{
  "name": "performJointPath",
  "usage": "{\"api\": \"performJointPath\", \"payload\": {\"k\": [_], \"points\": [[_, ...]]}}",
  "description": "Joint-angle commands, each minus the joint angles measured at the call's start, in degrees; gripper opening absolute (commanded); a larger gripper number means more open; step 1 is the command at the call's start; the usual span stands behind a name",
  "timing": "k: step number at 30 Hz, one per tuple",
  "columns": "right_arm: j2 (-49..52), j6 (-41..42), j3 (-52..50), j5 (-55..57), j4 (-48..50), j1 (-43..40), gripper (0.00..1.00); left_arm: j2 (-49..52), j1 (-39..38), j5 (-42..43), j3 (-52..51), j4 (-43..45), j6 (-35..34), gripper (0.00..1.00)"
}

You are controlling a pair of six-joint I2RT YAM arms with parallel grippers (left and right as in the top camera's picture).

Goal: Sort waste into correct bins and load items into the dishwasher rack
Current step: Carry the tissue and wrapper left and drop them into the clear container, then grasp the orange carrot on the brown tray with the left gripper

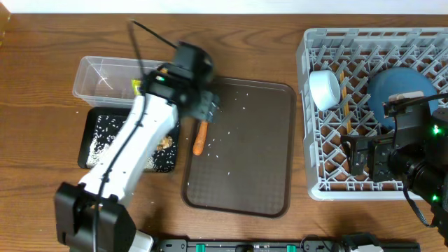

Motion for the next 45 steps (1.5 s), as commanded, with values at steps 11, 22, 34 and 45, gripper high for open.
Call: {"api": "performJointPath", "payload": {"k": [11, 22, 34, 45], "points": [[-0.09, 0.57, 0.24, 0.76, -0.07, -0.37, 0.99, 7.69, -5.14, -5.7, -14.16, 9.33, -0.68, 0.61], [-0.09, 0.57, 0.24, 0.76, -0.09, -0.37, 0.99, 12.87, -5.07, -0.94, -15.89, 11.28, -1.14, 0.41], [-0.09, 0.57, 0.24, 0.76, -0.09, -0.37, 0.99, 10.67, -4.98, 0.13, -13.94, 5.73, -1.14, 0.19], [-0.09, 0.57, 0.24, 0.76, -0.07, -0.37, 0.99, -3.89, -0.13, -0.5, -10.29, -3.93, -3.69, 0.19]]}}
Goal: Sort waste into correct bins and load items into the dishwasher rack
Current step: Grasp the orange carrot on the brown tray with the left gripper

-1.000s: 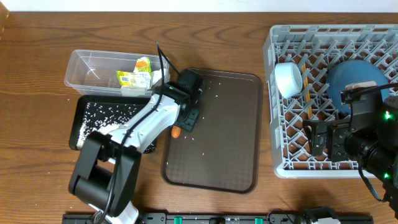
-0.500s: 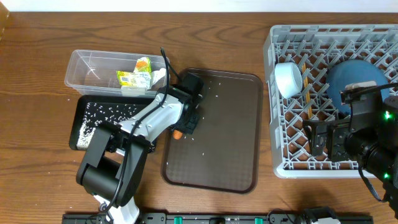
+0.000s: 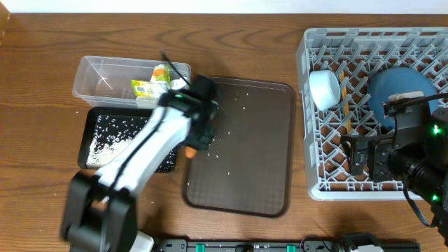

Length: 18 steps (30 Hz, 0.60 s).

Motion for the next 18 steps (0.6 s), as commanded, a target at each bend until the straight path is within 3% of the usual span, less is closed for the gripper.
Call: {"api": "performJointPath", "payload": {"k": [1, 10, 18], "points": [[-0.09, 0.57, 0.24, 0.74, -0.04, -0.37, 0.99, -4.79, 3.39, 0.11, 1.55, -0.96, -2.05, 0.19], [-0.09, 0.57, 0.24, 0.74, -0.07, -0.37, 0.99, -5.14, 15.34, 0.13, -4.17, -2.21, -11.1, 0.19], [-0.09, 0.57, 0.24, 0.74, -0.04, -0.37, 0.99, -4.94, 25.33, 0.17, -13.6, 8.48, -22.64, 0.19]]}}
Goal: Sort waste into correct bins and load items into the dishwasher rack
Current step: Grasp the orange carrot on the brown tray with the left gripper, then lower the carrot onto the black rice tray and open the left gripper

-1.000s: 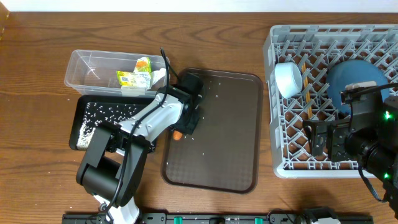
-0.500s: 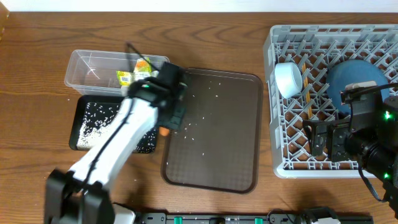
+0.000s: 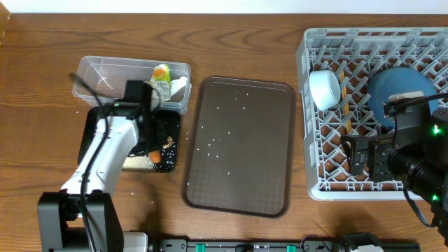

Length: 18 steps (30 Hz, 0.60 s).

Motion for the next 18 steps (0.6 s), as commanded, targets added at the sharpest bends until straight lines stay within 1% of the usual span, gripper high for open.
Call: {"api": "performJointPath", "payload": {"k": [1, 3, 4, 5, 6, 7, 8, 13, 15, 18], "points": [[-0.09, 0.57, 0.24, 0.76, -0.07, -0.37, 0.99, 0.22, 3.26, -0.24, -2.27, 3.82, -8.37, 0.19], [-0.09, 0.57, 0.24, 0.76, -0.04, -0.37, 0.99, 0.22, 4.44, -0.04, -2.73, 6.45, -11.69, 0.19], [-0.09, 0.57, 0.24, 0.76, -0.04, -0.37, 0.99, 0.22, 4.81, 0.33, -2.71, 7.65, -12.9, 0.23], [-0.09, 0.57, 0.24, 0.76, -0.07, -0.37, 0.99, 0.17, 4.94, 0.85, -2.69, 8.48, -13.53, 0.55], [-0.09, 0.57, 0.24, 0.76, -0.04, -0.37, 0.99, 0.09, 5.03, 1.92, -2.64, 9.14, -13.6, 0.74], [-0.09, 0.57, 0.24, 0.76, -0.07, -0.37, 0.99, 0.07, 5.07, 3.21, -2.47, 9.42, -13.57, 0.87], [-0.09, 0.57, 0.24, 0.76, -0.04, -0.37, 0.99, -0.02, 5.05, 3.96, -2.29, 9.4, -13.57, 0.9], [-0.09, 0.57, 0.24, 0.76, -0.11, -0.37, 0.99, -2.38, 5.07, 4.28, -1.05, 8.02, -11.74, 0.91], [-0.09, 0.57, 0.24, 0.76, -0.13, -0.37, 0.99, -4.74, 5.05, 4.72, 0.48, 5.53, -10.23, 0.91], [-0.09, 0.57, 0.24, 0.76, -0.2, -0.37, 0.99, -9.77, 5.05, 7.58, 2.97, 1.18, -4.92, 0.91]]}}
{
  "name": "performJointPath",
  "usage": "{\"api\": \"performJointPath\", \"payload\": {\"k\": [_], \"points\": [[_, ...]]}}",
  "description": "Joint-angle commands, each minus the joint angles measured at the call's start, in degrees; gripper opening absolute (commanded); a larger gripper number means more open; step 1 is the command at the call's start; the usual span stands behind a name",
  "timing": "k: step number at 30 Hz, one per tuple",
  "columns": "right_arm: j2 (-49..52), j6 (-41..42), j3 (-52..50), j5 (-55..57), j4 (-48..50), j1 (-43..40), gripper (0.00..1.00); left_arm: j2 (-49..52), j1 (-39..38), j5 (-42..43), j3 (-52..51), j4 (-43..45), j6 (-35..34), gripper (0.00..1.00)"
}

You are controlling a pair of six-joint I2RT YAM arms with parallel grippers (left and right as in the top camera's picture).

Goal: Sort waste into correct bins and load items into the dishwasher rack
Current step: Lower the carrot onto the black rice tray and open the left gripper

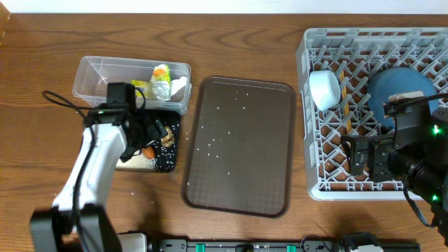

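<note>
My left gripper (155, 134) hangs low over the right end of the black waste tray (98, 133), which holds white rice grains and food scraps. An orange carrot piece (148, 151) lies in that tray just under the fingers, which look parted. The clear plastic bin (91, 75) behind it holds a yellow-green wrapper (159, 75). At the right, the grey dishwasher rack (313, 126) carries a white cup (324, 89) and a blue plate (399, 87). My right gripper (353, 157) rests over the rack's front, its fingers apart and holding nothing.
The brown serving tray (238, 175) in the middle carries only scattered rice grains. Thin orange sticks (344, 105) stand in the rack beside the cup. The left arm's cable loops out toward the table's left side.
My left arm's wrist has shifted left, and the gripper now points rightward over the black tray. The carrot piece stays in the tray near the fingers. The right arm is unchanged.
My left gripper was first at the brown tray's left edge beside the carrot. It then held the carrot at the tray's left rim. Then it was over the black tray with the carrot down among the scraps, where it still lies. The right arm never moved.
</note>
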Motion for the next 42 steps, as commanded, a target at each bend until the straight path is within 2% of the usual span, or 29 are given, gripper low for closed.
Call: {"api": "performJointPath", "payload": {"k": [1, 5, 6, 16, 20, 25, 33, 37, 42], "points": [[-0.09, 0.57, 0.24, 0.76, -0.22, -0.37, 0.99, -6.97, 0.24, 3.93, 4.81, -3.17, 6.47, 0.91], [-0.09, 0.57, 0.24, 0.76, -0.22, -0.37, 0.99, -15.89, 0.24, 6.86, 6.6, -5.73, 10.69, 0.92], [-0.09, 0.57, 0.24, 0.76, -0.24, -0.37, 0.99, -18.23, 0.24, 6.86, 6.62, -5.66, 10.67, 0.98], [-0.07, 0.57, 0.24, 0.76, -0.24, -0.37, 0.99, -38.36, 0.24, 6.73, 6.6, -6.1, 10.69, 0.98], [-0.09, 0.57, 0.24, 0.76, -0.26, -0.37, 0.99, -42.86, 0.24, 0.92, 6.6, -8.09, 10.69, 0.98], [-0.09, 0.57, 0.24, 0.76, -0.26, -0.37, 0.99, -43.87, 0.24, -6.82, 5.64, -8.63, 11.26, 0.98], [-0.09, 0.57, 0.24, 0.76, -0.26, -0.37, 0.99, -47.25, 0.11, -2.73, -1.77, 6.86, 26.01, 0.98], [-0.09, 0.57, 0.24, 0.76, -0.26, -0.37, 0.99, -53.53, -0.52, -2.12, -9.18, 14.97, 26.36, 0.98], [-0.09, 0.57, 0.24, 0.76, -0.28, -0.37, 0.99, -64.61, -0.52, -1.51, -21.14, 20.44, 26.36, 0.98]]}}
